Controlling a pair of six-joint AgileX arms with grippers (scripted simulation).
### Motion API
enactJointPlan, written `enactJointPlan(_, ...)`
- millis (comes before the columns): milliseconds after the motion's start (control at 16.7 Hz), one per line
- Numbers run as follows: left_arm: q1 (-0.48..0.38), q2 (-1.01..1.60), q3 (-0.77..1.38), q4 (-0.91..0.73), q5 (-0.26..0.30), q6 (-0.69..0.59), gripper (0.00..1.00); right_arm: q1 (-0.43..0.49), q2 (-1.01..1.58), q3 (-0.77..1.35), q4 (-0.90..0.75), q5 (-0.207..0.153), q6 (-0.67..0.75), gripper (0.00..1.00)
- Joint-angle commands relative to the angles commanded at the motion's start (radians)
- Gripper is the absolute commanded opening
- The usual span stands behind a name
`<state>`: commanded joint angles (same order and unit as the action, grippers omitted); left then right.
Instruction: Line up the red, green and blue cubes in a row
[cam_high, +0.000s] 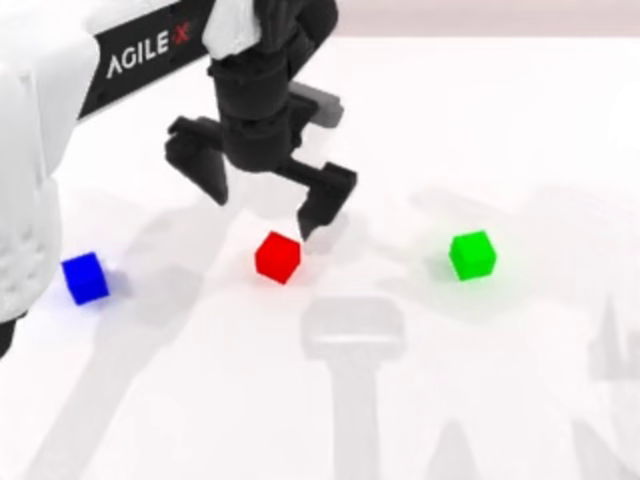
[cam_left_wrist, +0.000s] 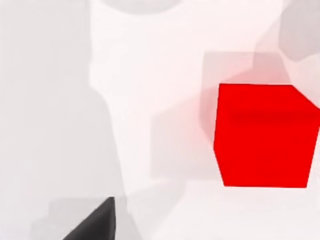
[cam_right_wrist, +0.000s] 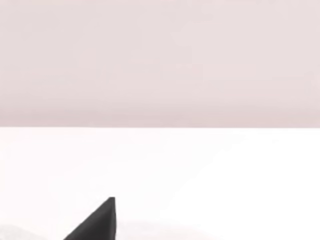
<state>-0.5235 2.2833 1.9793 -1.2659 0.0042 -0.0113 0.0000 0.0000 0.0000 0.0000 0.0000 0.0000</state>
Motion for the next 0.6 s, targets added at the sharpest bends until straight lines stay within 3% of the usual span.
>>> enactJointPlan(600,-0.004,0.084,-0.209,0.294,0.001,0.003,1.00,0.000,0.000,0.000,0.000,0.000,0.000,1.00)
